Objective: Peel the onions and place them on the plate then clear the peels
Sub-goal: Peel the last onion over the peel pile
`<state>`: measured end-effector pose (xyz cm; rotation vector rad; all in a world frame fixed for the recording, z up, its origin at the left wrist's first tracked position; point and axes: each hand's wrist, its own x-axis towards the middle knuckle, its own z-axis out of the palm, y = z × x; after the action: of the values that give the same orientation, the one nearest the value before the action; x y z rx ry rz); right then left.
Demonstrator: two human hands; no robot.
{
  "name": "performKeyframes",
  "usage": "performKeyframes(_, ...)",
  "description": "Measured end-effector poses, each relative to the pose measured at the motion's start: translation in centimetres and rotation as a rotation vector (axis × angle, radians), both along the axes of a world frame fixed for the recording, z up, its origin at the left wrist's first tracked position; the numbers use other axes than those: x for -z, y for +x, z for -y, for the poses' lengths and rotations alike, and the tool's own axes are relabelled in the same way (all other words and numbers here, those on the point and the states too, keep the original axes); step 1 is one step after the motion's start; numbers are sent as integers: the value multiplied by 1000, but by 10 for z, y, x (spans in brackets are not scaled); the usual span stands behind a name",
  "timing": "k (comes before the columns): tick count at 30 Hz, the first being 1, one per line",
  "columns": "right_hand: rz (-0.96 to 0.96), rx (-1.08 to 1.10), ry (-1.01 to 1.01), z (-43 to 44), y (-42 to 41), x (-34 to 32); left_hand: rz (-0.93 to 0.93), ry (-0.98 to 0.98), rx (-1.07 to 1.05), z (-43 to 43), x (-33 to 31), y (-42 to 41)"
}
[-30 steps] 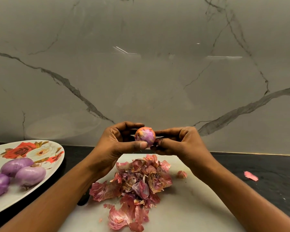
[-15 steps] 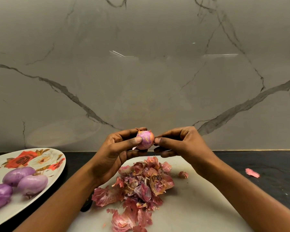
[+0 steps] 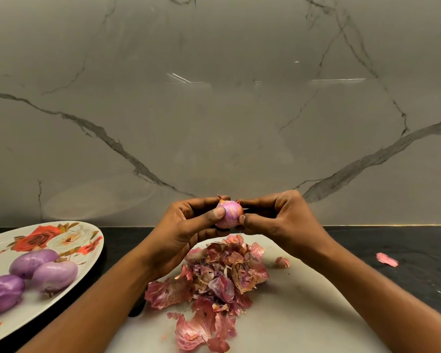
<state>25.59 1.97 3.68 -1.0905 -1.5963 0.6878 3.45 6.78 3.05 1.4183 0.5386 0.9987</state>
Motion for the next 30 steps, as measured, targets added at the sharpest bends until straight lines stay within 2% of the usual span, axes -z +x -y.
performKeyframes(4, 27, 34, 22, -2, 2, 1, 2, -16, 15, 0, 0, -1)
performKeyframes(14, -140, -65, -42, 2, -2, -5, 27, -38, 20, -2, 0, -2)
performKeyframes(22, -106, -28, -1, 2, 0, -4, 59, -36, 29, -3, 0, -3)
performKeyframes(30, -132, -35, -28, 1, -1, -3, -7, 25, -1, -2, 1, -2)
